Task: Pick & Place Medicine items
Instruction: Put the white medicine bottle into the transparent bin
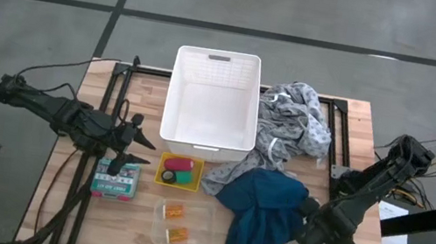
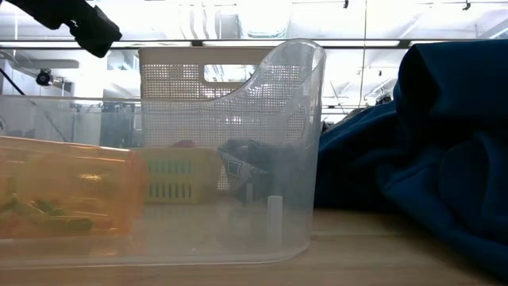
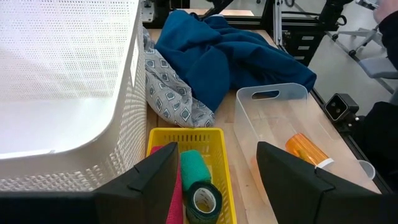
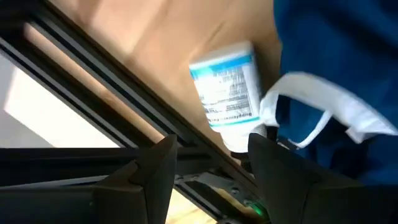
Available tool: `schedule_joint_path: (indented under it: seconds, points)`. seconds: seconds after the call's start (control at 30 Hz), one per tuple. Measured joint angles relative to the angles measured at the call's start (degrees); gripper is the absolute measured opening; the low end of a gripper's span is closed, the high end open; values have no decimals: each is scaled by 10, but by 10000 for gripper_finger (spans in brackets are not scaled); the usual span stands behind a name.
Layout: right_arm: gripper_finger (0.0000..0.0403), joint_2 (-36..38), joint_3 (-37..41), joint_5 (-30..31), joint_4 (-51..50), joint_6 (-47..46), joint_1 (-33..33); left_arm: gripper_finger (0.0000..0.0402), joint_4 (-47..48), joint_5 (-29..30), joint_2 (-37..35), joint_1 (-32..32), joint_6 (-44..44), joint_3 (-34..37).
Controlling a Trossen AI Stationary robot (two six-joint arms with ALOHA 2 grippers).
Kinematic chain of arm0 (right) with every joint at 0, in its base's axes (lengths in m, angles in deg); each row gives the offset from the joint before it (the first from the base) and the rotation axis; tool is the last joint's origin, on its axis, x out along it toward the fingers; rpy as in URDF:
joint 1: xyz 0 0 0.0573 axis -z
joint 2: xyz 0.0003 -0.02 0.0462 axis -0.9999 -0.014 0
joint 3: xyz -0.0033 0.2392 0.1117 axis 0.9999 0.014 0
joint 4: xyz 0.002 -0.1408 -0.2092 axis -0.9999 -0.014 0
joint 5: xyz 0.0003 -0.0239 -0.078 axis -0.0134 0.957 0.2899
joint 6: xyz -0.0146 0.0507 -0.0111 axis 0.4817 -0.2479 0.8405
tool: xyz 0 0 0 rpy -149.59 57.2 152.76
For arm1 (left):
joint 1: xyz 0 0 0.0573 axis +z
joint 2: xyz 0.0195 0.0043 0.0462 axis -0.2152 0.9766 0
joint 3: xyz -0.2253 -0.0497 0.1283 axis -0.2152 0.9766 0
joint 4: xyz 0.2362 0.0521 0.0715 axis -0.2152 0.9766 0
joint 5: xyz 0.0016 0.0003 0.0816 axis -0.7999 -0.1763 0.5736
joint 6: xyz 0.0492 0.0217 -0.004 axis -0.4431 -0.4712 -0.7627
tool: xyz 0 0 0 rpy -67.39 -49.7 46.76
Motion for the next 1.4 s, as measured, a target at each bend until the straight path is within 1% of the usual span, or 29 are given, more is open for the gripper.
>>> schedule_joint_path:
  seconds: [0.1,0.3,0.53,0.8,1.1,1.4]
  points:
    - [196,0,26,13,19,-1,-11,226,0,0,0,0,0,0]
    - [196,0,68,13,77,-23,-16,226,0,0,0,0,0,0]
    - [196,0,87,11,95,1,-22,226,0,0,0,0,0,0]
    - [196,0,110,12,125,6,-22,226,0,0,0,0,0,0]
    - [196,5,111,25,134,20,-21,226,0,0,0,0,0,0]
    - [196,27,67,28,112,25,-21,226,1,0,0,0,0,0]
